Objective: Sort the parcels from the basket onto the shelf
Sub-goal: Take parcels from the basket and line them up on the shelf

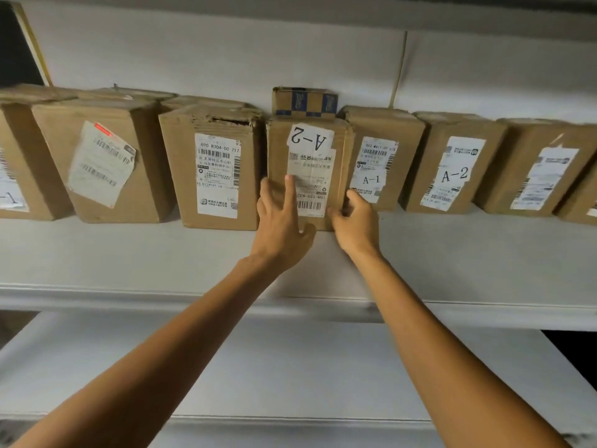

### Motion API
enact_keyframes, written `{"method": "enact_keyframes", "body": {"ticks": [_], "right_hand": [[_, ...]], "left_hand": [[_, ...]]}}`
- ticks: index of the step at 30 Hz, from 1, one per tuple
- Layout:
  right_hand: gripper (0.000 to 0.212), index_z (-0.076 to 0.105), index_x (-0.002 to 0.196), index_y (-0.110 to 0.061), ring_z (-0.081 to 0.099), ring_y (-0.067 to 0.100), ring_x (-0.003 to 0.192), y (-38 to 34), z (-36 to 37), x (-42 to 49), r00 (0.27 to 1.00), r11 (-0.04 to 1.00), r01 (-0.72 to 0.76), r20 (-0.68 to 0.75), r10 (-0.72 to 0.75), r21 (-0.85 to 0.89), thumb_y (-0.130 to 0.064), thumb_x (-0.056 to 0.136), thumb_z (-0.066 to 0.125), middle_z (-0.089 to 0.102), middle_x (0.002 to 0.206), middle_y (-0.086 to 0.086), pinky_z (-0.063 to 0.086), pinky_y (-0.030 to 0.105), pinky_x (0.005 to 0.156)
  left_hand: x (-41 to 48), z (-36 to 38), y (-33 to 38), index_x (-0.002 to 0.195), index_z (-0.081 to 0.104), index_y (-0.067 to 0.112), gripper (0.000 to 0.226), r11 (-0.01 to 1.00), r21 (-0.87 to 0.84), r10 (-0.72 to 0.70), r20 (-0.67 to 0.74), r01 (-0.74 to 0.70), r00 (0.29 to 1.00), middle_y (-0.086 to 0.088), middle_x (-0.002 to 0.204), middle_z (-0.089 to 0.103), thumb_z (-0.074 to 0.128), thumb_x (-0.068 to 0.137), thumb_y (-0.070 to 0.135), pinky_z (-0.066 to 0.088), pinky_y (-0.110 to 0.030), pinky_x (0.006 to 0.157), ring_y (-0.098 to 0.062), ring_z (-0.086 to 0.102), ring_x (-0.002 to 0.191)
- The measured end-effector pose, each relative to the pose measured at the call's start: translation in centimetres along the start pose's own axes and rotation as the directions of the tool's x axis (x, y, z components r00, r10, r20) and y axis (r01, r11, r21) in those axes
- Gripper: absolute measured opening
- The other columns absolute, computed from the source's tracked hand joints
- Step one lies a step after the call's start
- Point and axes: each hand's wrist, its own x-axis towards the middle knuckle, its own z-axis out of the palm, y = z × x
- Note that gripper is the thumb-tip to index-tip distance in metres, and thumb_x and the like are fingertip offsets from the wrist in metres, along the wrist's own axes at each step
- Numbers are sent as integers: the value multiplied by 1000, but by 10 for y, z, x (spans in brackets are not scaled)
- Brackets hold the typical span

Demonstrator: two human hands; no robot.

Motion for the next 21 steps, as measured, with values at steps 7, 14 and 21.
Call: {"method": "enact_keyframes", "body": {"ticks": [7, 14, 21], "right_hand": [[46, 50, 138, -17, 57, -14, 97, -11, -46, -40, 989, 995, 60, 129, -70, 82, -13, 93, 59, 59, 114, -22, 40, -1, 73], [50, 47, 141, -20, 45, 19, 131, 9, -139, -108, 996, 972, 21, 89, -1, -232, -31, 94, 57, 49, 144, 2, 36, 27, 103], [70, 33, 149, -19, 32, 25, 139, 49, -263, -229, 978, 910, -207, -41, 206, -358, -43, 90, 62, 35, 152, 8, 29, 32, 113]], "left_hand": [[-12, -18, 15, 149, 24, 25, 68, 997, -43, -55, 96, 59, 994, -17, 158, -6, 56, 89, 25, 17, -49, 115, -41, 4, 143], [-56, -9, 77, 143, 39, 20, 54, 977, -17, 211, 237, -213, 948, -9, 150, 35, 55, 92, 24, 28, -45, 111, -33, 32, 136], [-145, 41, 200, 142, 37, 33, 53, 878, -46, 450, 419, -476, 789, 0, 151, 34, 51, 91, 32, 12, -48, 115, -25, 27, 139]]}}
